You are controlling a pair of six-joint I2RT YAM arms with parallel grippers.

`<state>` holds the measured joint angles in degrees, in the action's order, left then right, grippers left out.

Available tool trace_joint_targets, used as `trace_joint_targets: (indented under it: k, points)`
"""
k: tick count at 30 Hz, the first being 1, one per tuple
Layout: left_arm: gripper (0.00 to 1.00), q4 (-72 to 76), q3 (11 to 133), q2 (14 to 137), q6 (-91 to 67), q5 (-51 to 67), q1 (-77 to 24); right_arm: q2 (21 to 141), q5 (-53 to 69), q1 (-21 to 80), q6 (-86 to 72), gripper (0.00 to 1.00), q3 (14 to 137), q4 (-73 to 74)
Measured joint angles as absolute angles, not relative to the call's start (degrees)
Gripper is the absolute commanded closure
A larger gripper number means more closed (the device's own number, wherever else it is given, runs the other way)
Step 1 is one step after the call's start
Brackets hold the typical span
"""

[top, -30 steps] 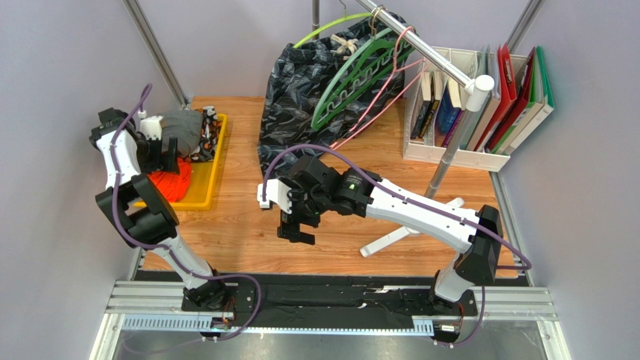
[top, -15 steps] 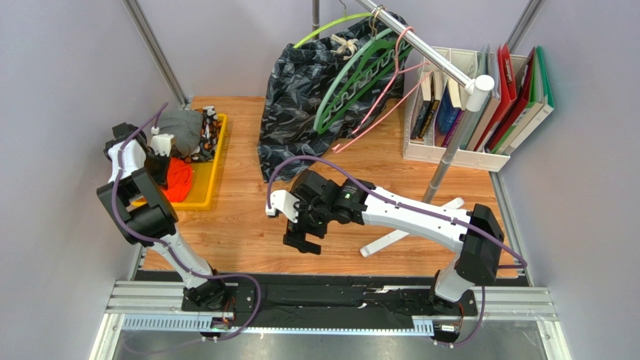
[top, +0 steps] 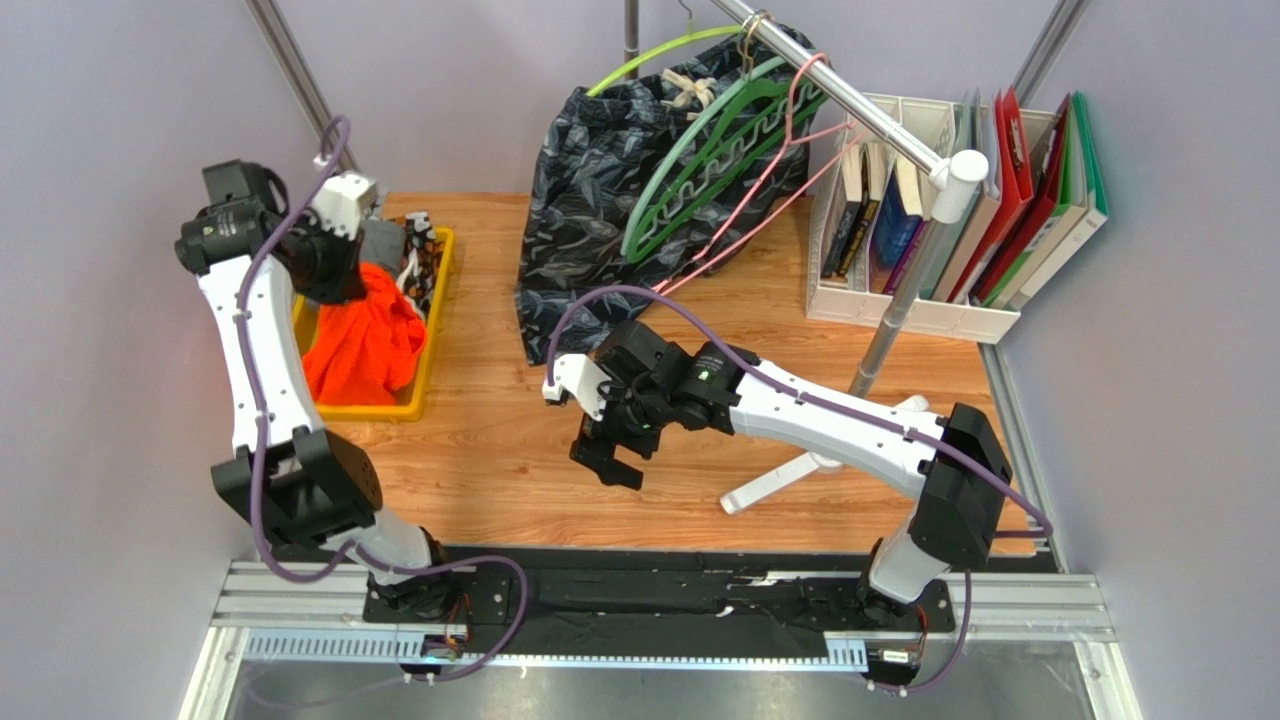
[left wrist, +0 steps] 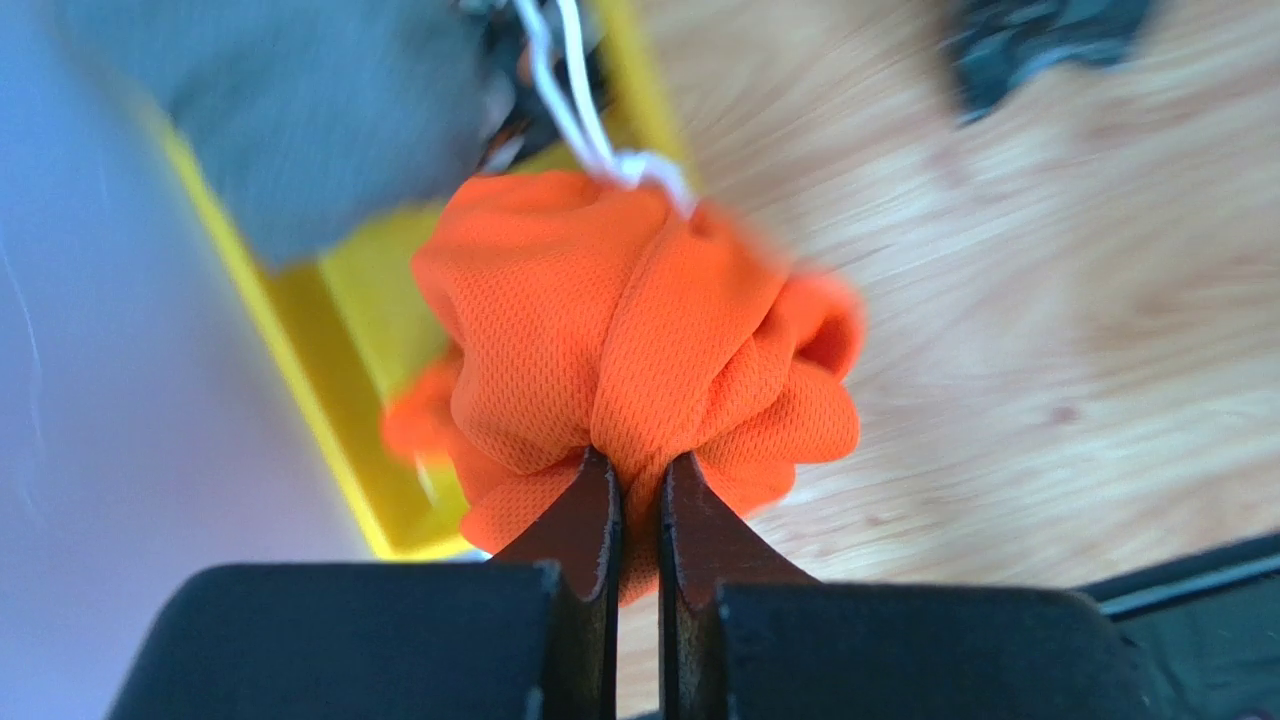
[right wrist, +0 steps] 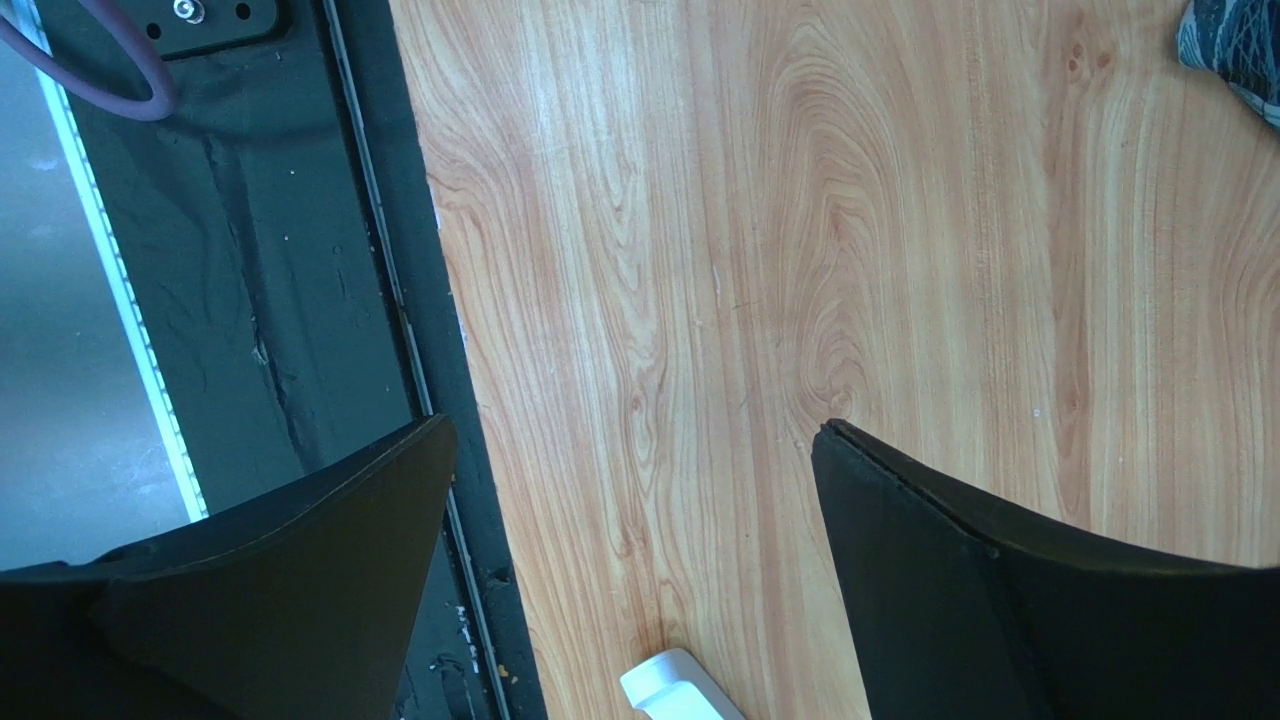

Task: Place the shorts on the hanger

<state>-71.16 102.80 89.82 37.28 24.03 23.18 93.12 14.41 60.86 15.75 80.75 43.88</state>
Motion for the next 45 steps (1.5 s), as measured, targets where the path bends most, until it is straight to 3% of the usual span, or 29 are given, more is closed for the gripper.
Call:
trace_joint_targets:
  k: [7, 13, 15, 16, 20, 22, 25, 29, 36, 38, 39, 45]
  points:
    - [1.0, -76.1, 113.0, 84.0, 33.1, 36.2, 7.6, 93.1, 14.5, 60.8, 15.9, 0.06, 80.8, 44.3]
    - [1.0, -76.8, 112.4, 82.2, 28.9, 48.4, 5.7, 92.6, 14.4, 60.8, 16.0, 0.07, 80.5, 45.5]
    - [0.81, -76.9, 106.7, 80.8, 29.9, 50.6, 5.7, 92.2, 14.5, 60.8, 16.0, 0.07, 80.4, 45.6]
    - [0.67, -76.5, 102.3, 80.2, 30.7, 51.2, 5.7, 92.0, 14.5, 60.8, 16.0, 0.07, 80.2, 45.6]
    - [0.49, -74.7, 83.8, 79.7, 36.0, 48.5, 5.8, 91.5, 14.5, 60.8, 16.0, 0.09, 79.2, 45.9]
    - [0.46, -72.6, 71.4, 80.4, 39.8, 44.5, 5.9, 91.1, 14.3, 60.8, 15.9, 0.09, 77.8, 45.8]
    - [0.45, -71.5, 62.1, 79.9, 43.1, 40.3, 7.0, 90.7, 13.7, 60.8, 15.7, 0.11, 75.9, 45.6]
    - [0.38, -69.6, 60.8, 73.8, 47.9, 41.6, 12.0, 90.6, 12.5, 60.8, 15.4, 0.12, 73.8, 45.1]
    - [0.39, -63.4, 57.0, 58.4, 54.0, 47.8, 8.9, 90.1, 10.0, 60.1, 12.0, 0.13, 69.3, 42.0]
    - [0.33, -62.0, 55.7, 57.8, 54.6, 49.3, 8.6, 90.0, 9.4, 59.0, 10.1, 0.15, 67.7, 41.2]
    - [0.25, -61.2, 55.4, 58.2, 55.3, 50.3, 8.6, 90.0, 8.8, 58.0, 8.9, 0.16, 66.8, 40.4]
    - [0.21, -53.5, 50.9, 53.2, 55.1, 54.1, 8.6, 92.6, 6.9, 52.8, 1.3, 0.15, 65.7, 35.6]
